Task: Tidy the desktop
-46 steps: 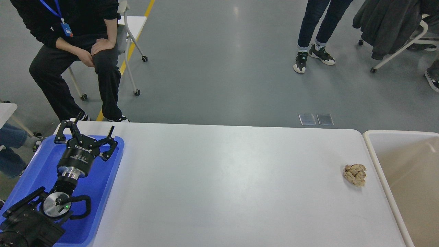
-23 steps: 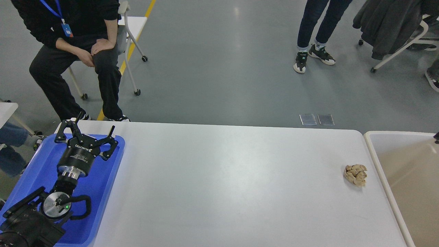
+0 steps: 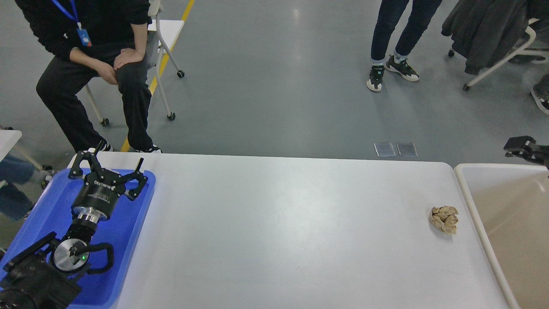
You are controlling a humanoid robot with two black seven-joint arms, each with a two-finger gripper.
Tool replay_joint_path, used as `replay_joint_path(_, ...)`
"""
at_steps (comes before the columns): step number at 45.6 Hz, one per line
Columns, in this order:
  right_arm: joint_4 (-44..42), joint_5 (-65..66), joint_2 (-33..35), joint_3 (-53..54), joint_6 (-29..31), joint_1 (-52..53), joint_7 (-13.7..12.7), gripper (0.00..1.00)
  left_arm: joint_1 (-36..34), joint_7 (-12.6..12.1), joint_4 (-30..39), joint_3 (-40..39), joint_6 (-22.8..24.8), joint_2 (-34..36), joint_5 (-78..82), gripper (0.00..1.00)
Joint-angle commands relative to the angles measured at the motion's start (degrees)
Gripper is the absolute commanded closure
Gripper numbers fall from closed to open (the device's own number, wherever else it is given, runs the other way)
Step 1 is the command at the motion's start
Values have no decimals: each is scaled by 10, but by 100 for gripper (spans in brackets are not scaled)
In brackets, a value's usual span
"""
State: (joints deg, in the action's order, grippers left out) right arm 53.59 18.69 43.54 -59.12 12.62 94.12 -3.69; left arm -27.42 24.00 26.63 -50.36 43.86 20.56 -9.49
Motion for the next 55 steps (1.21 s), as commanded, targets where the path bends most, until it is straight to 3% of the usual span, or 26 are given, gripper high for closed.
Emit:
replay_joint_path(1, 46, -5, -76, -122, 80, 128, 3, 0, 0, 0, 0, 0, 0, 0, 0, 1)
replay_joint_path(20, 129, -3, -152, -122, 279, 332, 0, 0, 0, 0, 0, 0, 0, 0, 0, 1)
replay_joint_path(32, 158, -3, -171, -112, 324, 399, 0, 0, 0, -1, 0, 0, 0, 0, 0, 1)
replay_joint_path(41, 205, -7, -170, -104, 324, 425, 1, 0, 0, -1, 0, 0, 0, 0, 0, 1)
replay_joint_path(55, 197, -8, -165, -83, 324, 425, 1, 0, 2, 1, -1, 0, -1, 0, 0, 1)
